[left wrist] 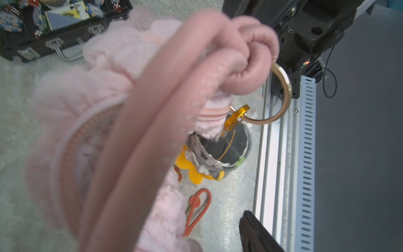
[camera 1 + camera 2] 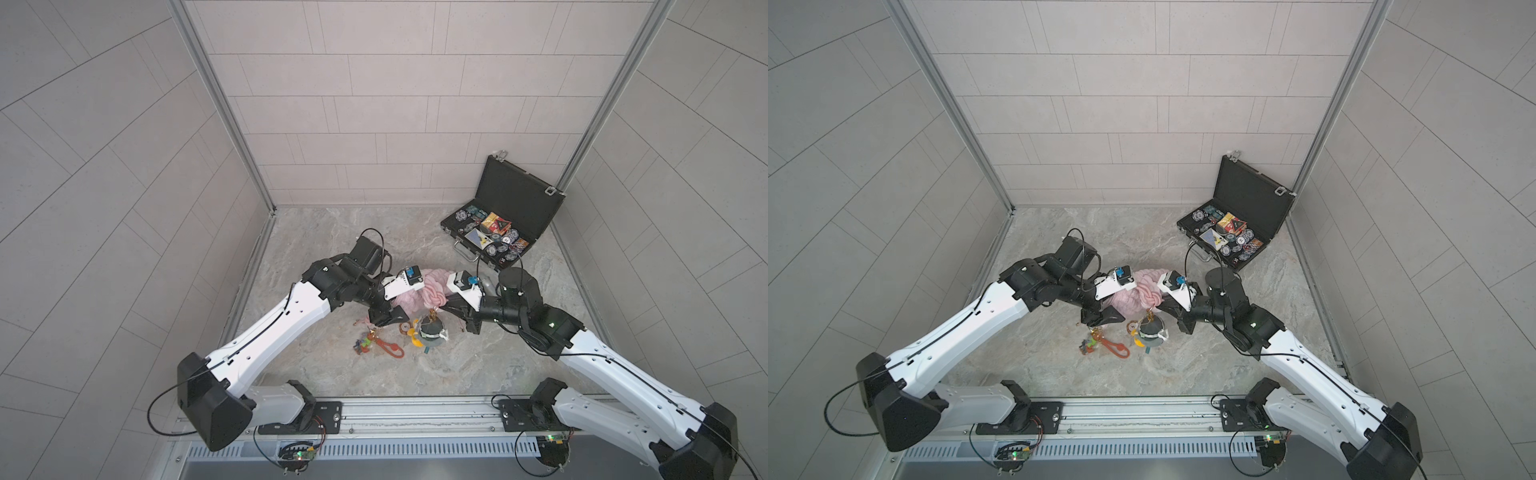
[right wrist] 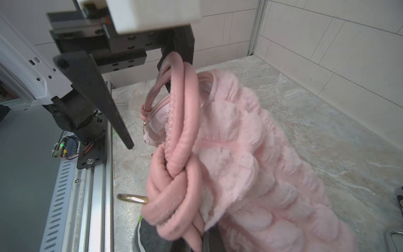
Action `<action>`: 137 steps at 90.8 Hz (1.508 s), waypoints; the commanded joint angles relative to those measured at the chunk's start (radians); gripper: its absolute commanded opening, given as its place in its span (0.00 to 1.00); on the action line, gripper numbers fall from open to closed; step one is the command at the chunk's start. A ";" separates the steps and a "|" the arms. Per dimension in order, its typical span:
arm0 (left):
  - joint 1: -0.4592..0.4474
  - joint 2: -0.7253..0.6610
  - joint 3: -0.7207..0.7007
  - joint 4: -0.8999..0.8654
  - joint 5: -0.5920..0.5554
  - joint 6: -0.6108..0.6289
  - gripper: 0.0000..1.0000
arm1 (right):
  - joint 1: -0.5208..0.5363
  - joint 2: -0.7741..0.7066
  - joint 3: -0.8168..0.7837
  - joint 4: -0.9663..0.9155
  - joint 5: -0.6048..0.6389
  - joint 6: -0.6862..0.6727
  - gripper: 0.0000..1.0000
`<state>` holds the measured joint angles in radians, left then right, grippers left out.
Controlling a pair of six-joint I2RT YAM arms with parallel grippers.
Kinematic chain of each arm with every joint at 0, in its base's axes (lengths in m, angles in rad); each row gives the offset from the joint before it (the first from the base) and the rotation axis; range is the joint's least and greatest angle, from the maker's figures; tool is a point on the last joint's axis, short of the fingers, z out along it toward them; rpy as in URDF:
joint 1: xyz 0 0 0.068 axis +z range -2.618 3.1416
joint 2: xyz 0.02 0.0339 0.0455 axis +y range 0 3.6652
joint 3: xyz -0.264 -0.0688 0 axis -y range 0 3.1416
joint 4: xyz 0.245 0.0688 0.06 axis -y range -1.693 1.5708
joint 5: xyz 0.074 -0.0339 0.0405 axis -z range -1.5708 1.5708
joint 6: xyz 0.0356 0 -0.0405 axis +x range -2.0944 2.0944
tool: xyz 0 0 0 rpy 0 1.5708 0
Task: Remove the decoration from the bag
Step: Pick up the bag from the center of the board.
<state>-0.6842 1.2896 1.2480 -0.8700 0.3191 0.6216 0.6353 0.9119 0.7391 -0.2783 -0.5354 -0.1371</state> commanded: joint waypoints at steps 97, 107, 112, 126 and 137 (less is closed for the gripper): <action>-0.073 0.084 0.004 0.253 0.030 0.215 0.58 | -0.065 0.098 0.137 -0.080 -0.268 -0.039 0.00; -0.075 0.084 0.005 0.253 0.052 0.207 0.49 | -0.066 0.124 0.148 -0.075 -0.276 -0.050 0.00; -0.076 0.082 0.006 0.253 0.054 0.202 0.42 | -0.065 0.140 0.155 -0.073 -0.279 -0.054 0.00; -0.076 0.070 0.013 0.237 0.048 0.165 0.19 | -0.066 0.168 0.159 -0.039 -0.278 -0.051 0.00; -0.074 0.064 0.026 0.195 -0.002 0.123 0.00 | -0.077 0.171 0.152 -0.006 -0.258 -0.040 0.05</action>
<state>-0.7521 1.3746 1.2270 -0.6476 0.3107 0.7883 0.5682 1.0821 0.8757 -0.3706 -0.7940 -0.1753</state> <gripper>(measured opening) 0.094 0.055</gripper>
